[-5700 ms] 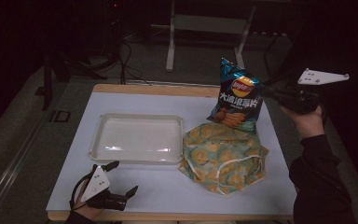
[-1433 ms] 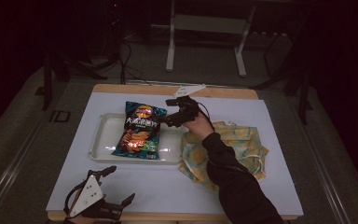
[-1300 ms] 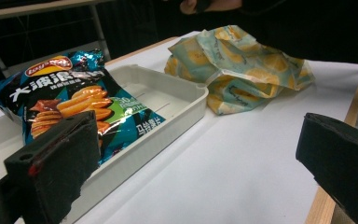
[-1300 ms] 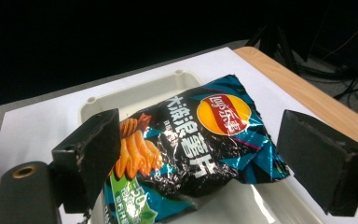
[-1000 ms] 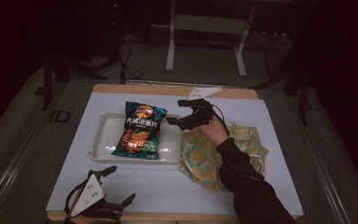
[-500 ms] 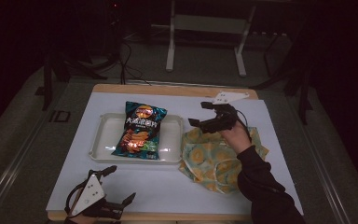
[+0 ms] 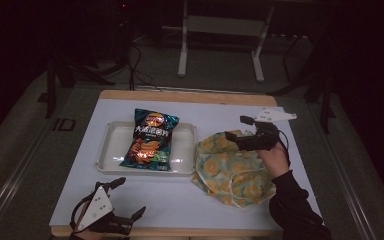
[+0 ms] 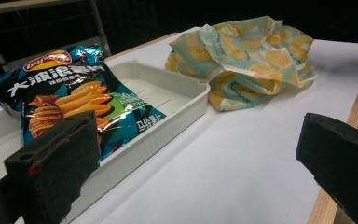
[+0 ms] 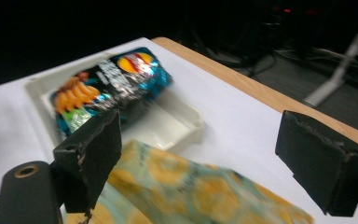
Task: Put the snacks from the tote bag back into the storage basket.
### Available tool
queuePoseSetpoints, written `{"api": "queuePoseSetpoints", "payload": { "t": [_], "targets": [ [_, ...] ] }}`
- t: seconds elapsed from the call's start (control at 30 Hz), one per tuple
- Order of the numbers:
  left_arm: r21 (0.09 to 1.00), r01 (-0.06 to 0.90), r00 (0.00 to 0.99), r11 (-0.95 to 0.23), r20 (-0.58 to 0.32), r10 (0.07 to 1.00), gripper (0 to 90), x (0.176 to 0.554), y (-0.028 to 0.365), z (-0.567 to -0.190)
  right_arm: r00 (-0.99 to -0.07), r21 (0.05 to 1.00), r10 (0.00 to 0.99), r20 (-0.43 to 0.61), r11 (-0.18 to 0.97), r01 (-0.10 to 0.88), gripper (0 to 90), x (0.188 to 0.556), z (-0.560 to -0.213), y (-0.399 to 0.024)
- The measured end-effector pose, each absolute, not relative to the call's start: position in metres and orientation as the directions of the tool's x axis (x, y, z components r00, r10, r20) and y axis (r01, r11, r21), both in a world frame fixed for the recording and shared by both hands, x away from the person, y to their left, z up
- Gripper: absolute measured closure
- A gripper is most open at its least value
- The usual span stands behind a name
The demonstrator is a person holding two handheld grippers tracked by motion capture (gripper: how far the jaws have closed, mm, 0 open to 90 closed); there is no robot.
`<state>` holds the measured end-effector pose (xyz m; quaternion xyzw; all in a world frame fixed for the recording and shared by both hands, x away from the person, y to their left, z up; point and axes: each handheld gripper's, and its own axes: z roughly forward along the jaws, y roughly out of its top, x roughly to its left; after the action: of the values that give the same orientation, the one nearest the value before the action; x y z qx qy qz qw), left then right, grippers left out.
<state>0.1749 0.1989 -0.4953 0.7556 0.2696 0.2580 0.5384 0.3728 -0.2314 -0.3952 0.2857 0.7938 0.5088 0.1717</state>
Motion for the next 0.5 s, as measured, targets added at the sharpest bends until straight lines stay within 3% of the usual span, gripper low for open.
{"api": "queuePoseSetpoints", "payload": {
  "t": [0.5],
  "targets": [
    [0.953,0.130,0.721,-0.275,0.100,0.686,0.2,0.175,0.198,-0.496,-0.676,0.909,0.737,0.030,0.261,0.325,14.3,0.343,-0.417,-0.278]
  ]
}}
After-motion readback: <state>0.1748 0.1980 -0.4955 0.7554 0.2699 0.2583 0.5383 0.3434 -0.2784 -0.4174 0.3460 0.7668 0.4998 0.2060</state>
